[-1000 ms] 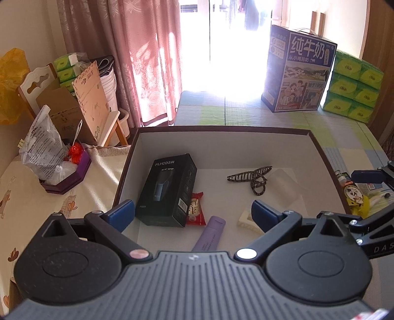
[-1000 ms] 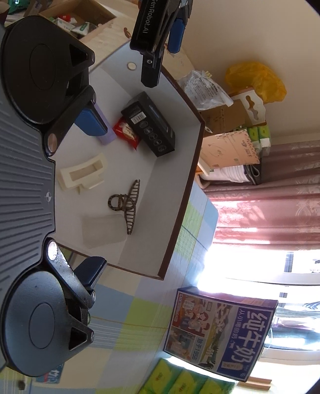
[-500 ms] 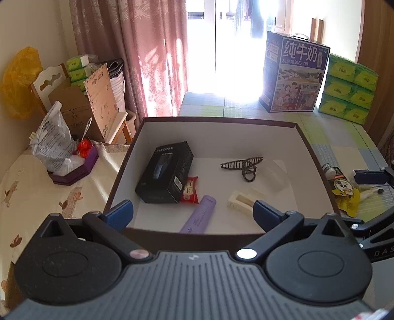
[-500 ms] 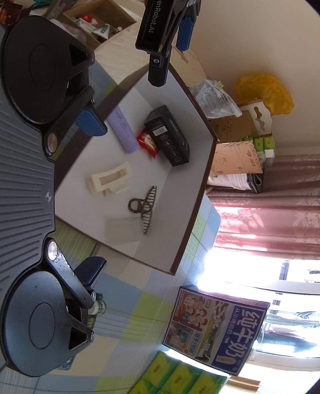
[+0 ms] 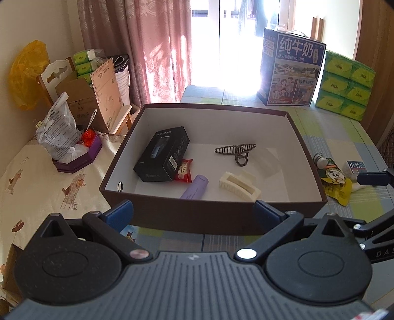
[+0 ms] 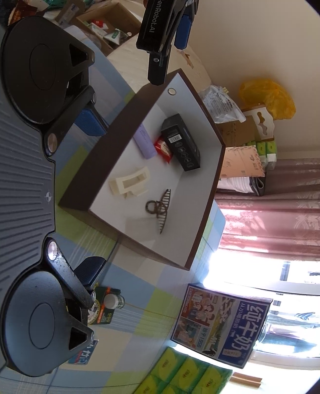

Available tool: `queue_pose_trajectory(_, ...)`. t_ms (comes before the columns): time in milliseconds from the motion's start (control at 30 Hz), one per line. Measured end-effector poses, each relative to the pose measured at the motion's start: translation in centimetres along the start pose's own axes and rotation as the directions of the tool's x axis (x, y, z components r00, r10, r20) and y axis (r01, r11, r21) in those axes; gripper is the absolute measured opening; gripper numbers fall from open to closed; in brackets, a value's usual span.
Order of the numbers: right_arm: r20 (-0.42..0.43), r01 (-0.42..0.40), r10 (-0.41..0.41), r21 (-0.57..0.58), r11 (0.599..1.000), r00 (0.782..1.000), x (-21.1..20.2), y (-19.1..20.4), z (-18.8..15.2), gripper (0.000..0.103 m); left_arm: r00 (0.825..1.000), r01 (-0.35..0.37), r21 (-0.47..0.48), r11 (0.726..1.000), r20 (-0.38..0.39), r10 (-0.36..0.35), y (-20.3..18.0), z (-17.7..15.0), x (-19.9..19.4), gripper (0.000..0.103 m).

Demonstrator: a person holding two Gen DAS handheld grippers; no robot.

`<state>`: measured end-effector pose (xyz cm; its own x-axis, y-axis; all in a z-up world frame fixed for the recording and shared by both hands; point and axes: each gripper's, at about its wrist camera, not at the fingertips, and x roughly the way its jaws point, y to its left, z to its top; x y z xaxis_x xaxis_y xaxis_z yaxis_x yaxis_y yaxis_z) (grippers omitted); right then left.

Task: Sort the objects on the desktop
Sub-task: 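Withdraw both tools from the box toward the remaining items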

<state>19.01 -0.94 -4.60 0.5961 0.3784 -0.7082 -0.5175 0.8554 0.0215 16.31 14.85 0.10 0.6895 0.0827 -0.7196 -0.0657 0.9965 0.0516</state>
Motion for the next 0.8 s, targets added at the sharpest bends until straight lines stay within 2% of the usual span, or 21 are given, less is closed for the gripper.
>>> queue_pose_trajectory(400, -0.035, -0.043, 0.043, -0.015, 0.999, 0.998, -1.0, -0.4, -2.2, 0.101, 0.998, -0.027, -0.026, 0.999, -0.049, 0.026, -1.6, -2.4, -0.6, 0.102)
queue_pose_trajectory(800, -0.066, -0.071, 0.069, -0.014, 0.997, 0.995, -2.5, -2.6, -4.5, 0.101, 0.994, -0.039, -0.045, 0.998, -0.107, 0.034, -5.1, -4.4, -0.8, 0.102)
